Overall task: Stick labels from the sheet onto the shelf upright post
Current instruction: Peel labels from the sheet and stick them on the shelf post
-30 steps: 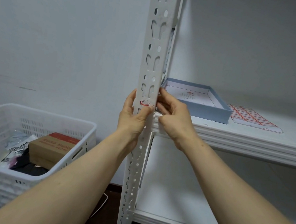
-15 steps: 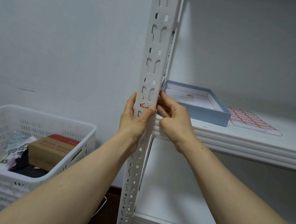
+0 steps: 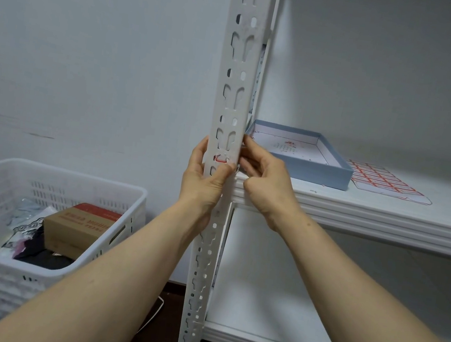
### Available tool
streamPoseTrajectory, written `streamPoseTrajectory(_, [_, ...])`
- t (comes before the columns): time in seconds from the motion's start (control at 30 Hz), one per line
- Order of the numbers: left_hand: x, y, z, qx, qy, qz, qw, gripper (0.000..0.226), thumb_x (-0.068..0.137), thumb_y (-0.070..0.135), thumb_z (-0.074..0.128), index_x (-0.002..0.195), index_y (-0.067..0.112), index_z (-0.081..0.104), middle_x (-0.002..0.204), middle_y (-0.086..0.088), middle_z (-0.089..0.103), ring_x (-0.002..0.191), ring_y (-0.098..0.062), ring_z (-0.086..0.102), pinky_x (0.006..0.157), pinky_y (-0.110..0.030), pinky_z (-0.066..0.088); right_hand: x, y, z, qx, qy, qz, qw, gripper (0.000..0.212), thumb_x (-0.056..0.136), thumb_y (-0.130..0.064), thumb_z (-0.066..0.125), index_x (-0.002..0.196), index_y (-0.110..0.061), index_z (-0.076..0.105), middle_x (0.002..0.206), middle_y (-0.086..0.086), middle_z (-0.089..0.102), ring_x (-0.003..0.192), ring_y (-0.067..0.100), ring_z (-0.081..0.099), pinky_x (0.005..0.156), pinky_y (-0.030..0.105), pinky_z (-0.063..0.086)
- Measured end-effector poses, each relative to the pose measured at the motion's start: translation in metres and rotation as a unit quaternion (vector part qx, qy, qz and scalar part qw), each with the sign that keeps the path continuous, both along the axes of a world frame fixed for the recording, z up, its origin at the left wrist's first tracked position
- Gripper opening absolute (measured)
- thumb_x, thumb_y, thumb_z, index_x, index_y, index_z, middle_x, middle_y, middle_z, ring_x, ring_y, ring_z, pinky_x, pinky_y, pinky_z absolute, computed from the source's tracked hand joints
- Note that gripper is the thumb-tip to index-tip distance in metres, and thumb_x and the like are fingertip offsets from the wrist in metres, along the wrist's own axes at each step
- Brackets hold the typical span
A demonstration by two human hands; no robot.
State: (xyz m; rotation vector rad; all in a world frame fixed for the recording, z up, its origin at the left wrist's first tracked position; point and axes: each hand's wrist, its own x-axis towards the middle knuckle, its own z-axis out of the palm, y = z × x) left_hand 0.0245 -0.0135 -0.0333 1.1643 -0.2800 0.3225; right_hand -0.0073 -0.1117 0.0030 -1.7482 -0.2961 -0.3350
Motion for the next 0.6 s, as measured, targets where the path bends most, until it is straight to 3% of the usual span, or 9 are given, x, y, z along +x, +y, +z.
streamPoseTrajectory(0.23, [-0.0014,0.0005,0.0009,0.006,0.009,0.008,1.000,0.059,0.086,-0.004,0.058,0.136,0.023,0.043,0.098,0.006,0.069,0.079,-0.003,0.067,0.076,-0.018,0.054,-0.0009,0.0005,0.0008,-0.005,0.003,-0.002,1.000,0.088,0.067,0.032,0.033,0.143,-0.012,0.036,0.137,0.000,0.052,0.125,0.010,0.050,0.101,0.021,0.042])
streamPoseTrajectory(0.4, [-0.0010,0.0016,0.0007,0.015,0.018,0.016,1.000,0.062,0.087,-0.005,0.055,0.140,0.022,0.040,0.119,-0.007,0.065,0.098,-0.015,0.065,0.090,-0.028,0.052,-0.0022,0.0005,0.0013,-0.006,0.003,-0.002,1.000,0.085,0.070,0.031,0.036,0.143,-0.014,0.036,0.138,0.001,0.051,0.126,0.010,0.049,0.104,0.026,0.041])
streamPoseTrajectory(0.6, [-0.0056,0.0062,0.0017,0.029,0.020,-0.003,0.999,0.066,0.087,-0.009,0.051,0.143,0.023,0.037,0.122,-0.008,0.064,0.095,-0.007,0.066,0.087,-0.020,0.053,-0.0022,0.0000,0.0015,-0.008,0.001,-0.001,1.000,0.087,0.069,0.031,0.034,0.144,-0.014,0.035,0.140,0.000,0.049,0.127,0.011,0.048,0.102,0.022,0.042])
